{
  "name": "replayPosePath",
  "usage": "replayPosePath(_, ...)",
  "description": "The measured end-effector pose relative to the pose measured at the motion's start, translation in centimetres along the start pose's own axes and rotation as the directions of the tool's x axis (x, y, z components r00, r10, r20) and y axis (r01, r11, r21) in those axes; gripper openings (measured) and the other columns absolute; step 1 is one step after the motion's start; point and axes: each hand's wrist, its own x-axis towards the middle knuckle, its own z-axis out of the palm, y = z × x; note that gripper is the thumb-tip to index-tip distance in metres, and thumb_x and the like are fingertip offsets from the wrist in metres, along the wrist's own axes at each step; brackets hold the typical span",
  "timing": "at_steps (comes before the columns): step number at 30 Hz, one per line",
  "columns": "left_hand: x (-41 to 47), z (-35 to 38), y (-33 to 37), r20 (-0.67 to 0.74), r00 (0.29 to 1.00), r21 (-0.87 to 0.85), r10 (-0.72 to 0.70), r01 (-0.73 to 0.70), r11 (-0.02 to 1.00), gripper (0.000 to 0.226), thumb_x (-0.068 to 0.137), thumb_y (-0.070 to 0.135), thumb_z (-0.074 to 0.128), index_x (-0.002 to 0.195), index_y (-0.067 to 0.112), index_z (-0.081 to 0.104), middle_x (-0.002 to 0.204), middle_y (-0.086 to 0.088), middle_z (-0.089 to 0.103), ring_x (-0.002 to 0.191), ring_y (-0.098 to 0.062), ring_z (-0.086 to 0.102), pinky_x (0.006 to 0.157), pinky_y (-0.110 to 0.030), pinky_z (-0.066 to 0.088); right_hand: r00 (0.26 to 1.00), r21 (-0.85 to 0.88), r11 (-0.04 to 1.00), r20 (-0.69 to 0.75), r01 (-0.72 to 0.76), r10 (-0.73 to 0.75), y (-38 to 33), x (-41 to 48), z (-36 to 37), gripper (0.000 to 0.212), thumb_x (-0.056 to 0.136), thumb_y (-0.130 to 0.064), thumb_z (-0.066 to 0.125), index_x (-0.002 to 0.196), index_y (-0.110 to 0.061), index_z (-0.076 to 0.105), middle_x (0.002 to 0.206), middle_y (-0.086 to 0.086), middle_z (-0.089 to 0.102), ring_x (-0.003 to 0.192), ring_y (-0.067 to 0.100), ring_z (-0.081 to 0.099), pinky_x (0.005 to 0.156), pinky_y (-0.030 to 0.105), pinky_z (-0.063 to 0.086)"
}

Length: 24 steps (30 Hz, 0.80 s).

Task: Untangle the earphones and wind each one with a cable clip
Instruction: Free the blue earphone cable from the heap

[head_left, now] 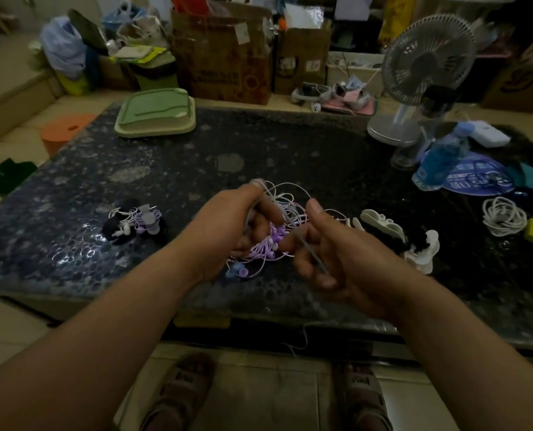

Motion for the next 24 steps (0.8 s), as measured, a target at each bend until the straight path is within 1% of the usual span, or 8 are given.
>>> replayPosePath(2,0.4,-0.7,-0.3,-0.120,0.993,-0.038,0.020,-0.025,0.999,0.054,0.111,0.040,0.034,0.093,0.004,0.071,0.068,-0.012,0.059,0.041,-0.014,0.032,0.040,-0.024,0.023,0.999,-0.053,0.999,-0.044,-0.001,-0.002,0.1,0.1,-0.6,0.071,0.091,-0.075,0.042,0.107,-0.011,0.070,0.072,0.004,0.059,0.048,0.011,0.035,0.047,0.025,0.020)
replayPosePath(5,1.0,-1.9,-0.9,-0.298,0.946,0.130,0.125,-0.090,0.987,0.027,0.108,0.023,0.050,0.099,0.011,0.072,0.079,-0.007,0.069,0.050,-0.020,0.043,0.047,-0.027,0.036,0.996,-0.133,0.990,-0.066,0.043,-0.053,0.0,-0.1,-1.4,0.055,0.090,-0.063,0.055,0.105,-0.011,0.068,0.065,0.004,0.054,0.046,0.011,0.030,0.048,0.025,0.017)
replayPosePath(9,0.9,-2.2,-1.2,-0.315,0.911,0.376,0.264,-0.136,0.917,0.024,0.102,0.008,0.056,0.098,0.026,0.073,0.077,0.003,0.073,0.058,-0.026,0.051,0.055,-0.038,0.044,0.994,-0.178,0.982,-0.080,0.065,-0.080,-0.4,-0.5,-2.4,0.039,0.079,-0.051,0.070,0.084,-0.013,0.060,0.055,0.002,0.033,0.046,0.013,0.024,0.044,0.024,0.017)
replayPosePath(12,0.9,-2.6,-1.3,-0.315,0.889,0.557,0.331,-0.109,0.823,0.029,0.100,0.004,0.054,0.100,0.026,0.072,0.081,0.004,0.072,0.056,-0.021,0.057,0.052,-0.033,0.048,0.987,-0.118,0.992,-0.146,0.055,-0.072,-0.8,-0.6,-3.1,0.048,0.090,-0.056,0.060,0.063,-0.017,0.055,0.053,0.003,0.024,0.048,0.016,0.020,0.050,0.028,0.014)
replayPosePath(15,1.4,-2.8,-1.2,-0.365,0.921,0.142,0.140,-0.094,0.985,0.023,0.103,0.004,0.053,0.102,0.018,0.072,0.087,-0.002,0.078,0.079,-0.020,0.068,0.062,-0.035,0.052,0.984,-0.045,0.998,-0.175,-0.032,0.024,-1.0,-0.6,-3.7,0.070,0.094,-0.072,0.040,0.074,-0.009,0.063,0.052,0.007,0.034,0.041,0.015,0.023,0.044,0.023,0.017)
replayPosePath(18,1.8,-3.1,-0.7,-0.313,0.948,-0.356,-0.061,-0.057,0.933,0.017,0.106,0.010,0.050,0.103,0.012,0.067,0.077,0.000,0.071,0.067,-0.013,0.065,0.052,-0.023,0.037,0.980,-0.006,0.994,-0.165,-0.112,0.110,-0.5,-0.3,-4.3,0.084,0.093,-0.079,0.029,0.100,-0.005,0.067,0.068,0.019,0.061,0.033,0.011,0.028,0.036,0.016,0.017)
replayPosePath(21,1.7,-3.5,-0.5,-0.226,0.963,-0.479,-0.144,0.018,0.878,0.031,0.106,0.027,0.054,0.076,0.016,0.055,0.062,0.001,0.052,0.053,-0.011,0.052,0.051,-0.024,0.038,0.970,-0.028,0.989,-0.204,-0.144,0.135,-0.2,-0.2,-4.7,0.086,0.092,-0.081,0.028,0.109,-0.005,0.064,0.077,0.020,0.068,0.032,0.010,0.029,0.035,0.015,0.018)
replayPosePath(24,1.9,-3.7,-0.5,-0.309,0.939,-0.487,-0.149,-0.022,0.873,0.030,0.103,0.026,0.060,0.077,0.022,0.047,0.050,0.007,0.035,0.052,-0.011,0.047,0.051,-0.024,0.034,0.959,-0.076,0.985,-0.253,-0.155,0.131,-0.3,-0.2,-5.1,0.086,0.092,-0.082,0.027,0.109,-0.006,0.065,0.065,0.010,0.058,0.037,0.010,0.027,0.040,0.019,0.015)
